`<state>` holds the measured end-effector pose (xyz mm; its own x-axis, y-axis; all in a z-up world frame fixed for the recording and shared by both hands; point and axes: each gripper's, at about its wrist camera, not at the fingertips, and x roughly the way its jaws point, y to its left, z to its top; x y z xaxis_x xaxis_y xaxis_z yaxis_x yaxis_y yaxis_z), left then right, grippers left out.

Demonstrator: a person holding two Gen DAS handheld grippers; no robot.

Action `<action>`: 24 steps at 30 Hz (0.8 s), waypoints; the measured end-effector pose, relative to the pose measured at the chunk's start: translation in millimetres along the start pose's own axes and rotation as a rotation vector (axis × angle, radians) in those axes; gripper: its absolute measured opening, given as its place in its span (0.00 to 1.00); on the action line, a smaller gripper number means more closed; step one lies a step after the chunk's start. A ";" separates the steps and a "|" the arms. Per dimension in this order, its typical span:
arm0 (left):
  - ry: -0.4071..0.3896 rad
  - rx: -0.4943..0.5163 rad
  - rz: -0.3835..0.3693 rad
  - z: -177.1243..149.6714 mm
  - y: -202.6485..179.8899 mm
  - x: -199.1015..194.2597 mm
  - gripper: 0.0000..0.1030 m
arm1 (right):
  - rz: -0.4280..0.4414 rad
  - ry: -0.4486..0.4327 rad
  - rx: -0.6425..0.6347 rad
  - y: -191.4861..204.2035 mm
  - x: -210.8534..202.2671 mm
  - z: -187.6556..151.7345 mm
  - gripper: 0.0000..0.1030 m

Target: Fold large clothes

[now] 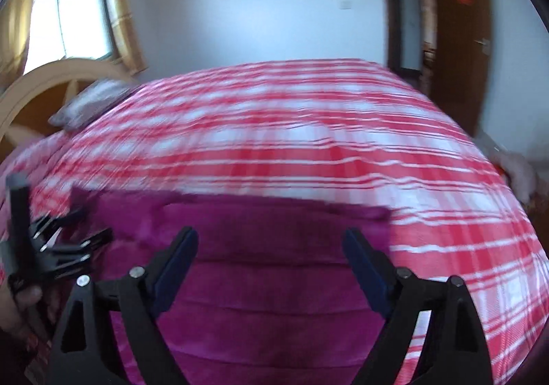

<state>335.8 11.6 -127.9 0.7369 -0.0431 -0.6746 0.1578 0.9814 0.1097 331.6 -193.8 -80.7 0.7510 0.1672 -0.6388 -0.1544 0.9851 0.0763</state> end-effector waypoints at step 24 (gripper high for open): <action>0.038 0.004 -0.077 15.5 -41.8 38.8 0.86 | -0.071 0.113 0.048 -9.1 97.0 -21.5 0.83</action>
<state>368.0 -34.0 -147.4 0.6972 -0.1117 -0.7081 0.2159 0.9746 0.0588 392.0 -187.4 -159.8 0.6816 0.0939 -0.7257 -0.0704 0.9955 0.0627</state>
